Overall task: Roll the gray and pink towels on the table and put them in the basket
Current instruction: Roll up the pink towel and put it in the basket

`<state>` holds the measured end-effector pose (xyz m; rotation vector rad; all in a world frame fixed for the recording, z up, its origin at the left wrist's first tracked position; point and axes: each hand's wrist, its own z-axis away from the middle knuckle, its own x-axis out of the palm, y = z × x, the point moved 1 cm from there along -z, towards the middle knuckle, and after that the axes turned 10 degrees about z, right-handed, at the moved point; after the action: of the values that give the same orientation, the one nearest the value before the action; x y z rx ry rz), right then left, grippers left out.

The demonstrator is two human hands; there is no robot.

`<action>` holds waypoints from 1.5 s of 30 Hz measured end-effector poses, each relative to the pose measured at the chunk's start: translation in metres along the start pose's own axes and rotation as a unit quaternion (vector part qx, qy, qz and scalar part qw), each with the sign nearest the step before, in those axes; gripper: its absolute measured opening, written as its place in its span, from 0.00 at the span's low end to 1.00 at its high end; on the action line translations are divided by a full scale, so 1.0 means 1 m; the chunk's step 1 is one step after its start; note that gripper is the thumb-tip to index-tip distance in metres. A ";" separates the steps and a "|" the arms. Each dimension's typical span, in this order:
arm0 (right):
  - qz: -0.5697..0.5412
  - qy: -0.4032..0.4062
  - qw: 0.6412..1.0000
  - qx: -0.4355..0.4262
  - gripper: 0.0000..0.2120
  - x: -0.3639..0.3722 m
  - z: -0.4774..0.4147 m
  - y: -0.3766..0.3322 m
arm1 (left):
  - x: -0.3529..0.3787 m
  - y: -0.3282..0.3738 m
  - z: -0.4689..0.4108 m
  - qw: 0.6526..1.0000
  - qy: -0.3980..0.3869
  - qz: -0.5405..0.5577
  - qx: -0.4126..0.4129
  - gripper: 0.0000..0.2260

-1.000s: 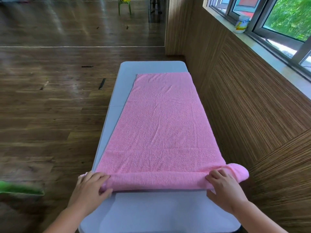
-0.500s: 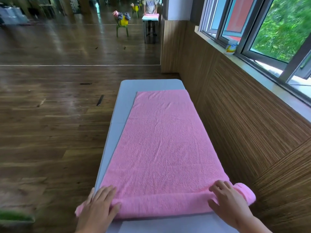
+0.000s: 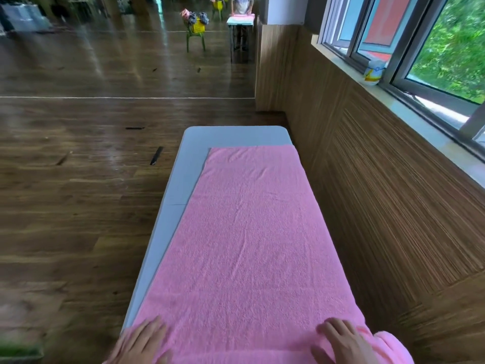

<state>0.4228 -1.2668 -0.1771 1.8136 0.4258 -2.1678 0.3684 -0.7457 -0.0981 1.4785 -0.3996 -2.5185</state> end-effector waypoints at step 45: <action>0.004 -0.013 0.979 0.201 0.46 -0.117 -0.222 0.020 | -0.162 0.046 -0.281 0.994 0.109 0.009 0.000 0.33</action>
<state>0.6514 -1.1937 -0.1004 1.9711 -0.0349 -2.4017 0.6940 -0.7777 -0.0808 1.7198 -0.3728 -2.3099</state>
